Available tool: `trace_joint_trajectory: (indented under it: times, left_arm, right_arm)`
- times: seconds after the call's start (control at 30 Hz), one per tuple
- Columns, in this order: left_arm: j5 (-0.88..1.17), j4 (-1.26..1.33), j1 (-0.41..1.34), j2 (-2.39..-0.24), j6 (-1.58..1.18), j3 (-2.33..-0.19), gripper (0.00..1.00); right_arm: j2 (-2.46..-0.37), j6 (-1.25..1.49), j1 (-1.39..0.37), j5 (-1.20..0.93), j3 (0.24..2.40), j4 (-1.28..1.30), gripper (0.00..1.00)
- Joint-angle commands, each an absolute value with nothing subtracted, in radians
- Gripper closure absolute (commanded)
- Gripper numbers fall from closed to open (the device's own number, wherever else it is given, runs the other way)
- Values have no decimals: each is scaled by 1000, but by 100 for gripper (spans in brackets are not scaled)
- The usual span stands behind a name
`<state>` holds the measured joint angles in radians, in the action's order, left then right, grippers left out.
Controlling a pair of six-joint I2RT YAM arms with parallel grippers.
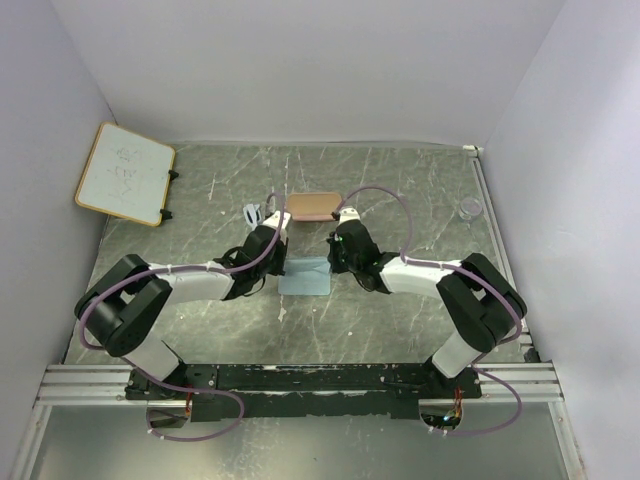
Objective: Organize the sunglasses
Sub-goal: Fold the glasses cleaning cloth at the center of the board.
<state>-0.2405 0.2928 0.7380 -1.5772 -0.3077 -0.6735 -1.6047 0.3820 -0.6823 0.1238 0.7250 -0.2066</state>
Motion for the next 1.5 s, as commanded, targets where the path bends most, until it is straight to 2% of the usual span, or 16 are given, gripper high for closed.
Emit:
trace_joint_trajectory:
  times: [0.0,0.4,1.13,1.47]
  left_arm:
    - [-259,296,747,-1568,-314,-670,93]
    - [-263,304,748,-1593,-302,-686,93]
    - [-274,286,748,-1542,-308,-643,93]
    - [-269,279,750,-1502,-326,-606,93]
  right_arm:
    - [-1629,353,-686,189,759,-216,100]
    - [-1679,319,-687,225,817,-228,100]
    - [-1515,351,-700,150,658,-276,100]
    - [-1508,361,-708,116,642,-272,100]
